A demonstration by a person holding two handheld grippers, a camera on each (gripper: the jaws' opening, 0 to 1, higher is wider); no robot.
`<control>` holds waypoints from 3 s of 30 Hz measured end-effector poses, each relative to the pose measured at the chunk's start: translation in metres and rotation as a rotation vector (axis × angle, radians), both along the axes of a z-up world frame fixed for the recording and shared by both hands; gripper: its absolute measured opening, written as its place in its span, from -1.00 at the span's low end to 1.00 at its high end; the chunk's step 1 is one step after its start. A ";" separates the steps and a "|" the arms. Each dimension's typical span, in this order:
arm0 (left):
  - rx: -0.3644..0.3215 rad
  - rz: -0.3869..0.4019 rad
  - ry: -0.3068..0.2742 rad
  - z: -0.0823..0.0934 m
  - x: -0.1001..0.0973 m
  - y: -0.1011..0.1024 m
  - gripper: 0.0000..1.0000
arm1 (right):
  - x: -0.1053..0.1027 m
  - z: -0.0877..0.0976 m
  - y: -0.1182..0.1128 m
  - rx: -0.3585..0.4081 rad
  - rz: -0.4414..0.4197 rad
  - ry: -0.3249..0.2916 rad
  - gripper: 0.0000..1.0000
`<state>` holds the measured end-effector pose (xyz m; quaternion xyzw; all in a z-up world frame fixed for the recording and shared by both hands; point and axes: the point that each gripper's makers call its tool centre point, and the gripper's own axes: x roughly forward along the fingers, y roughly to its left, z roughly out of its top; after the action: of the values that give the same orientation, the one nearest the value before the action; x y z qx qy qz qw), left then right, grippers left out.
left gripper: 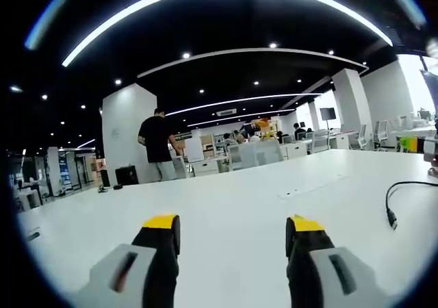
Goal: Find the data cable on the table. Grasp the USB connector end of the cable and insert it into the USB port on the table
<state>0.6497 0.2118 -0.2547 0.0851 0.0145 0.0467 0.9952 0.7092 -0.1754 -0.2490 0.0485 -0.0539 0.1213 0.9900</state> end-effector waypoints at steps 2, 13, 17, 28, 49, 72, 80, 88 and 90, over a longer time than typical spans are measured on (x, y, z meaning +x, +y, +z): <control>-0.002 -0.001 0.000 0.000 0.000 0.000 0.25 | 0.001 -0.002 0.001 -0.008 0.000 0.010 -0.01; -0.001 -0.008 0.002 0.000 0.000 -0.002 0.25 | 0.008 -0.029 0.016 -0.004 0.067 0.133 -0.04; 0.002 -0.009 0.004 0.000 0.000 -0.002 0.24 | 0.010 -0.040 0.026 -0.015 0.102 0.174 -0.08; 0.009 -0.011 0.011 -0.001 0.000 -0.001 0.23 | 0.004 -0.067 0.062 -0.101 0.253 0.281 -0.22; 0.011 -0.020 0.014 -0.001 -0.001 -0.003 0.22 | -0.007 -0.100 0.075 0.011 0.326 0.503 -0.44; -0.004 -0.081 -0.017 0.012 -0.007 -0.018 0.21 | 0.011 -0.120 0.083 0.217 0.296 0.689 -0.52; -0.005 -0.075 -0.021 0.013 -0.007 -0.017 0.20 | 0.022 -0.122 0.080 0.311 0.282 0.702 -0.62; 0.002 -0.078 -0.015 0.012 -0.006 -0.021 0.20 | 0.029 -0.123 0.074 0.361 0.229 0.692 -0.71; 0.002 -0.076 -0.013 0.012 -0.006 -0.021 0.20 | 0.030 -0.123 0.074 0.373 0.222 0.686 -0.72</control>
<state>0.6437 0.1910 -0.2426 0.0865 0.0049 0.0093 0.9962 0.7388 -0.1014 -0.3718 0.2702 0.2638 0.1924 0.9057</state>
